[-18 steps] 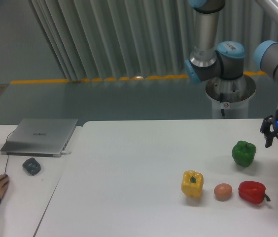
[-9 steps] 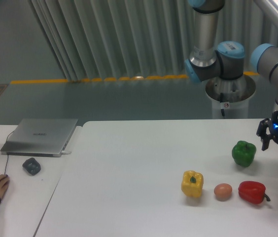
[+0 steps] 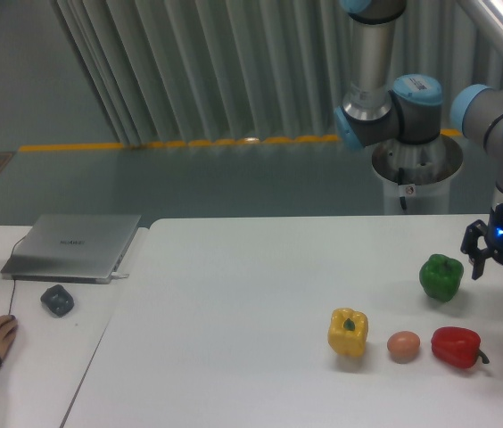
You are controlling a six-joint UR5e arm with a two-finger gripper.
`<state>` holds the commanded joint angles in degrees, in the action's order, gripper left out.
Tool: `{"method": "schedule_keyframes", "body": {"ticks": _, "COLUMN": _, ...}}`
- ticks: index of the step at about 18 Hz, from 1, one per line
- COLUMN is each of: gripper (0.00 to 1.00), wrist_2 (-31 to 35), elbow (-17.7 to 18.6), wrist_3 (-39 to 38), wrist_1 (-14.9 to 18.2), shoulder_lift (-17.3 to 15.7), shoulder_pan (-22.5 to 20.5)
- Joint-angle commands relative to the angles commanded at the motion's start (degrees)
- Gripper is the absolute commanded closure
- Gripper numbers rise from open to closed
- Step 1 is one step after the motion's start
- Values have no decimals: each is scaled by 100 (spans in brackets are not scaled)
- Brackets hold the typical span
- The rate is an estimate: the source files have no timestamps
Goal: Place the green peppers in a basket
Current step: 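Lower the gripper onto the green bell pepper and close on it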
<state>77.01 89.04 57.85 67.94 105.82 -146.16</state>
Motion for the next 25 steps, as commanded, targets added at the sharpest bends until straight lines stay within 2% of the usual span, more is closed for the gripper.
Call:
{"method": "schedule_keyframes", "body": {"ticks": 7, "gripper": 0, "wrist_2": -19, "elbow": 17, "wrist_3": -274, "wrist_1": -88, "shoulder_lift": 61, "shoulder_pan": 61}}
{"method": "schedule_keyframes", "body": {"ticks": 10, "gripper": 0, "wrist_2": 16, "elbow": 26, "wrist_3": -309, "wrist_1": -255, "shoulder_lift": 70, "shoulder_pan": 123}}
{"method": "schedule_keyframes", "body": {"ticks": 25, "gripper": 0, "wrist_2": -2, "elbow": 17, "wrist_3": -670, "wrist_1": -264, "shoulder_lift": 53, "shoulder_pan": 176}}
